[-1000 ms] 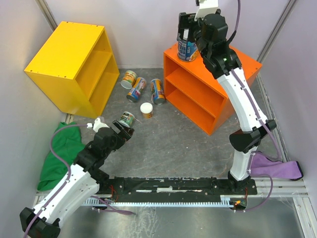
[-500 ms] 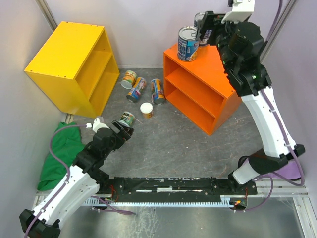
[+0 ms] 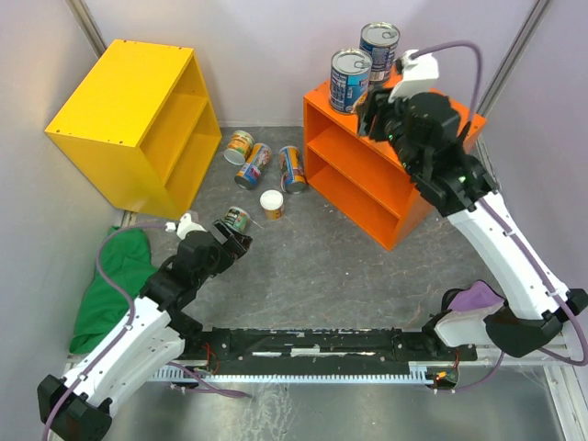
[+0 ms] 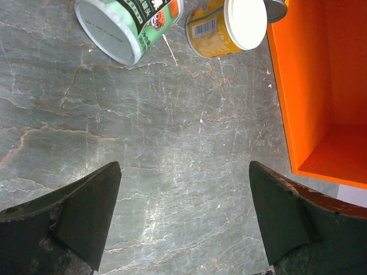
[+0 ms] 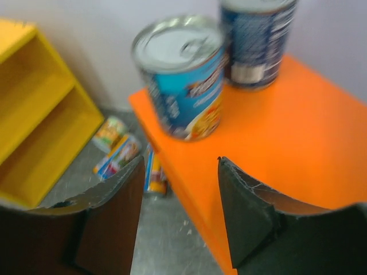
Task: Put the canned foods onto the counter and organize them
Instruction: Move the canned food to the center of the board.
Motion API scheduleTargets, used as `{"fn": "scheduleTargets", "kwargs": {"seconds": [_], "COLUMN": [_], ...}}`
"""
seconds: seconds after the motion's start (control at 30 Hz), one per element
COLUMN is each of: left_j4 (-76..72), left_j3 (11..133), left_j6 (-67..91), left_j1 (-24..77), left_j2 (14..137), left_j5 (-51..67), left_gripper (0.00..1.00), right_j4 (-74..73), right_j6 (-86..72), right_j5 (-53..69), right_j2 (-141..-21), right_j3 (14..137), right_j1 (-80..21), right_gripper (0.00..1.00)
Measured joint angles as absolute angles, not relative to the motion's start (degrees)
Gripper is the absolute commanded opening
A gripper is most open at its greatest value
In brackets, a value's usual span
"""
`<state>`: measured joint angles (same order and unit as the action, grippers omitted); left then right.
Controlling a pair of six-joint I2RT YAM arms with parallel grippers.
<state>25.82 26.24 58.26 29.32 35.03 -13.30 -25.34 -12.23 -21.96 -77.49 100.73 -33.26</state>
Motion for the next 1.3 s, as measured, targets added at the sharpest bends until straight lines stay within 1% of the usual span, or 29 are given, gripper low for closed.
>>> {"fn": "scheduleTargets", "kwargs": {"seconds": [0.33,0.53,0.67,0.9,1.13,1.3], "left_j4": [23.3,23.0,23.1,24.6,26.9,28.6], "left_j3": [28.4,28.4,28.4,28.4,28.4,28.4], "left_j6": [56.5,56.5,56.5,56.5,56.5,56.5], "left_j1": [29.3,29.3,29.3,29.3,29.3,29.3], "left_j2": [38.5,38.1,36.3,33.1,30.5,28.7], "left_j5": [-13.1,-12.9,-12.9,-13.2,-13.2,-13.4], "left_gripper": [0.99,0.99,0.99,0.99,0.99,0.99], "right_j4": [-29.6,-30.9,-32.9,-39.6,-46.5,-50.3], "right_j6": [-13.6,-16.3,-18.3,-19.7,-19.7,-19.7], "right_j5": [-25.8,-27.7,-28.5,-28.7,-29.3,-30.0], "right_j2": [-76.6,-79.6,-86.1,-102.0,-117.5,-125.8], "right_j3": [90.7,90.4,92.1,103.9,121.2,129.2], "right_j1": [-49.7,-54.8,-56.0,-56.0,-55.0,-53.1], "right_gripper": [0.73,0.78,0.81,0.84,0.84,0.85]}}
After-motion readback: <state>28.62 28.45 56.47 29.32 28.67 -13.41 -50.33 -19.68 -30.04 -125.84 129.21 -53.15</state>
